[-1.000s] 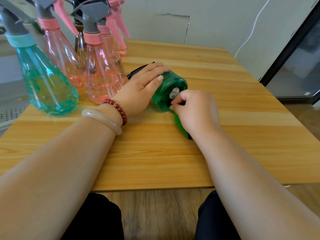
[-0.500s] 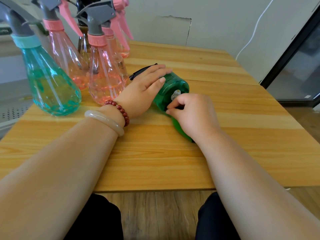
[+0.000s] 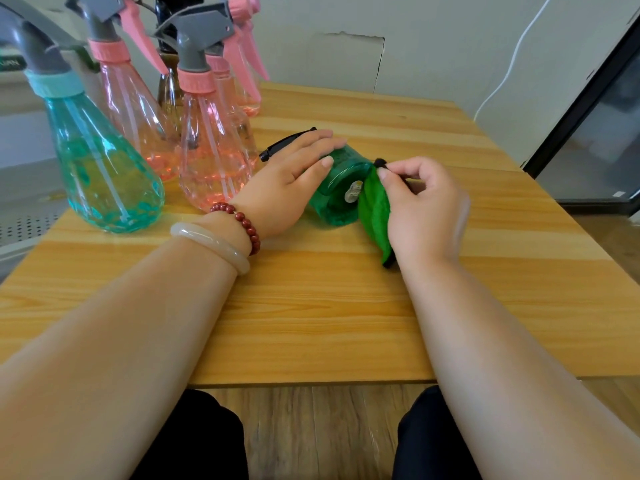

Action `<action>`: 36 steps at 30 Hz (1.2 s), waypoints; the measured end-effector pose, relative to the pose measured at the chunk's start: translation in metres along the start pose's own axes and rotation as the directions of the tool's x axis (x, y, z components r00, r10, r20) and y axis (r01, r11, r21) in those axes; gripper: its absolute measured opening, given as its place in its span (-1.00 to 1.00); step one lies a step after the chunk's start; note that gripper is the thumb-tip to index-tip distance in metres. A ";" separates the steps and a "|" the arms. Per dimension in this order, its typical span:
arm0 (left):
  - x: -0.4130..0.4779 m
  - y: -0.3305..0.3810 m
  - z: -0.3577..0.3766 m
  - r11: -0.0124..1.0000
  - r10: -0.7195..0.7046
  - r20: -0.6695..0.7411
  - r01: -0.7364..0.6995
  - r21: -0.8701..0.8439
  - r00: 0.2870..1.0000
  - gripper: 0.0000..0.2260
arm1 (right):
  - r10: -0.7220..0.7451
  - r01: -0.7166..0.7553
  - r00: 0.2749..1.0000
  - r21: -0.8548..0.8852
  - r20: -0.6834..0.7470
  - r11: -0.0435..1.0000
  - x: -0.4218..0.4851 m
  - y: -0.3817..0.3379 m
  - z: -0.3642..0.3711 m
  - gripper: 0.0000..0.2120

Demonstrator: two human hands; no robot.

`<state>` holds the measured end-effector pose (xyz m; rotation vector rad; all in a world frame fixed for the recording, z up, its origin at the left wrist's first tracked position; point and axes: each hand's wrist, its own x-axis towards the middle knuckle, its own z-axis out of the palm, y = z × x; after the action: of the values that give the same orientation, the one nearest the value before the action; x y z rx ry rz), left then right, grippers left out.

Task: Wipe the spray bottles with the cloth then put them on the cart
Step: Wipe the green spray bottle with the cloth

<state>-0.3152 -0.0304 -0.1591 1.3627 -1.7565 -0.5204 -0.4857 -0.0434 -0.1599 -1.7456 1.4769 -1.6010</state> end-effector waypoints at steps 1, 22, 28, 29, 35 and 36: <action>0.000 0.000 0.000 1.000 0.001 -0.001 -0.001 0.000 1.000 -0.67 | -0.035 0.035 0.999 0.033 -0.004 0.999 -0.002 -0.001 0.002 -0.90; 0.001 0.000 0.003 1.000 -0.003 -0.015 0.003 -0.004 1.000 -0.67 | -0.027 0.026 1.000 0.061 0.013 0.998 0.007 0.009 0.005 -0.87; 0.000 0.000 0.003 1.000 0.002 -0.012 -0.002 -0.004 1.000 -0.68 | -0.218 0.217 0.976 0.028 0.013 0.976 -0.001 0.003 0.007 -0.97; 0.000 0.000 0.003 1.000 0.005 -0.016 -0.005 -0.003 1.000 -0.68 | -0.185 0.185 0.982 0.011 0.023 0.983 0.000 0.005 0.006 -0.94; 0.000 0.000 0.004 1.000 0.008 -0.024 -0.008 -0.005 1.000 -0.67 | -0.060 0.067 0.995 -0.097 0.074 0.993 -0.001 0.010 0.004 -0.85; -0.001 0.000 0.004 1.000 0.012 -0.026 -0.012 -0.010 1.000 -0.67 | -0.054 0.061 0.996 -0.110 0.070 0.992 -0.002 0.009 0.004 -0.86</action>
<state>-0.3183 -0.0303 -0.1613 1.3452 -1.7376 -0.5022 -0.4857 -0.0472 -0.1697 -1.9008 1.5247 -1.4972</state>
